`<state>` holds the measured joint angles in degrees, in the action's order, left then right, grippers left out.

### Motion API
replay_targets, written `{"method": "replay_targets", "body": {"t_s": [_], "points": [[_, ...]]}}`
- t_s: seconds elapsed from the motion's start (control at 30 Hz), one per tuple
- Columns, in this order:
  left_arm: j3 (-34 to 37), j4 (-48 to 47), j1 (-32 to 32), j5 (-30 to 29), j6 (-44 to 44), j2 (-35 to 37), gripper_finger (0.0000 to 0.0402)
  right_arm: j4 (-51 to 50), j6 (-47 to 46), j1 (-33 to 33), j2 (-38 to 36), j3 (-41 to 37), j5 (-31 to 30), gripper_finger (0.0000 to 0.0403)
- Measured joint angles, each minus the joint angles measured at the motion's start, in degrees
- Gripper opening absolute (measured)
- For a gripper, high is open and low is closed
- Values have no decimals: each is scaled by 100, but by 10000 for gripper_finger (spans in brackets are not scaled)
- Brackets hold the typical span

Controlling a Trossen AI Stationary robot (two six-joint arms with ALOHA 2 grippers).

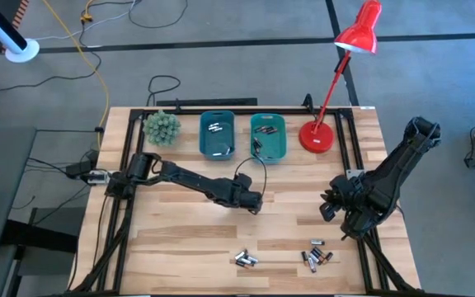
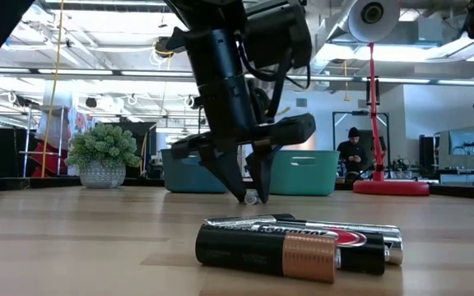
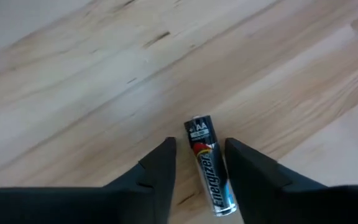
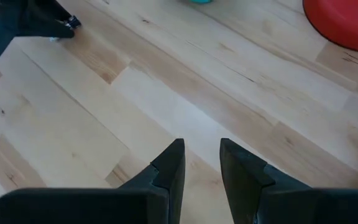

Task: Sort batteries
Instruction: Put the silver battery into the blue bin

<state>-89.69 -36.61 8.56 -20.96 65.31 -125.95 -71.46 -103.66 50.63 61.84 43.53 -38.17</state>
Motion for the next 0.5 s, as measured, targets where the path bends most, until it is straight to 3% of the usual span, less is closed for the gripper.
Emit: {"method": "replay_targets", "body": {"t_s": [0.2,0.5], "points": [[7,-130,-9,-46,-266,-16,40,-22,2,-2,0,0,0,118],[43,-162,-95,64,-927,254,40,25,92,-2,68,0,0,117]]}}
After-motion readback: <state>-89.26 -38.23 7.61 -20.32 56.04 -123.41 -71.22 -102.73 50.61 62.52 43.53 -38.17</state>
